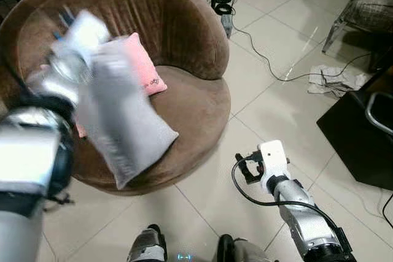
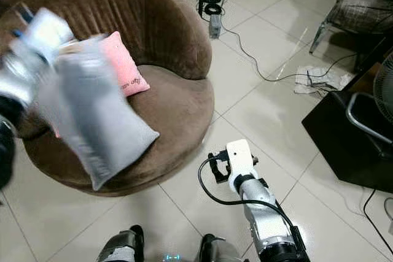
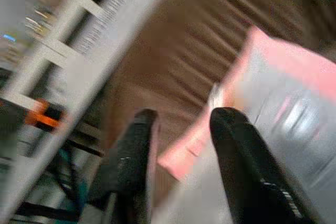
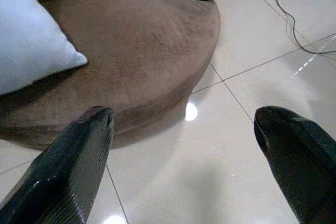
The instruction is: Move the pillow to the sofa from floor
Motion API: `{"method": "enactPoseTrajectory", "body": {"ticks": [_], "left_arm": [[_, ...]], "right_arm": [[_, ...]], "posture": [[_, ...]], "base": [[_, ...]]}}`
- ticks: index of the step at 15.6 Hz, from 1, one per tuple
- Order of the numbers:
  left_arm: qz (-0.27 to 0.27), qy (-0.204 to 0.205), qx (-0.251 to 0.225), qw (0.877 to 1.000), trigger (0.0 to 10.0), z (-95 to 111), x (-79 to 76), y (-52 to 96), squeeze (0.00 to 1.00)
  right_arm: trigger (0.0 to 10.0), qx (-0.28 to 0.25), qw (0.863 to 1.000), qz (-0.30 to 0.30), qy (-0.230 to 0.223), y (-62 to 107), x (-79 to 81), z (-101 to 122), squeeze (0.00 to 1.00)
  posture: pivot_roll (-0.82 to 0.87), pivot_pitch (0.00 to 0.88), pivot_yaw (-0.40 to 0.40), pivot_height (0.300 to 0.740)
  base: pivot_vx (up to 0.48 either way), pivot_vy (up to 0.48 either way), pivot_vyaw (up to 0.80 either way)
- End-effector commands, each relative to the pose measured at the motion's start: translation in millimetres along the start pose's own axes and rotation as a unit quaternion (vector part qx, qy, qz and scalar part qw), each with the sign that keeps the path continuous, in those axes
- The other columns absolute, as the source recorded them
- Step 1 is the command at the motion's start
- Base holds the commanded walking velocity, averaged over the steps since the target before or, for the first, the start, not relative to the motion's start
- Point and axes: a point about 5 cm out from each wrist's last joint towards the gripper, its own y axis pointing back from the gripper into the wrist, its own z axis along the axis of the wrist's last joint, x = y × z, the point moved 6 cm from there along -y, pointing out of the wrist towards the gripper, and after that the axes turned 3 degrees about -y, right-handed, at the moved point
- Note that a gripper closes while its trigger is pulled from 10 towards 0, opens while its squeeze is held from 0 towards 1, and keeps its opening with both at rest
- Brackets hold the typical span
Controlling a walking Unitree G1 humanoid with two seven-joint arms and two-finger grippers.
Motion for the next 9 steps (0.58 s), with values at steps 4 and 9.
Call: {"method": "enactPoseTrajectory", "body": {"ticks": [4, 9], "left_arm": [[0.052, 0.095, -0.054, 0.993, 10.0, 48, 48.1, -1.5, 0.00], [-0.006, 0.188, -0.065, 0.980, 10.0, 49, 22.7, -1.9, 0.00]], "right_arm": [[10.0, 0.003, 1.000, -0.001, 0.000, -3.0, 0.7, 4, 0.00], [10.0, -0.006, 1.000, 0.019, 0.007, -16.1, 8.4, 18, 0.00]], "posture": [[-0.09, 0.157, -0.050, 0.740], [-0.03, 0.137, -0.078, 0.740]], "base": [[0.000, 0.000, 0.00], [0.000, 0.000, 0.00]]}}
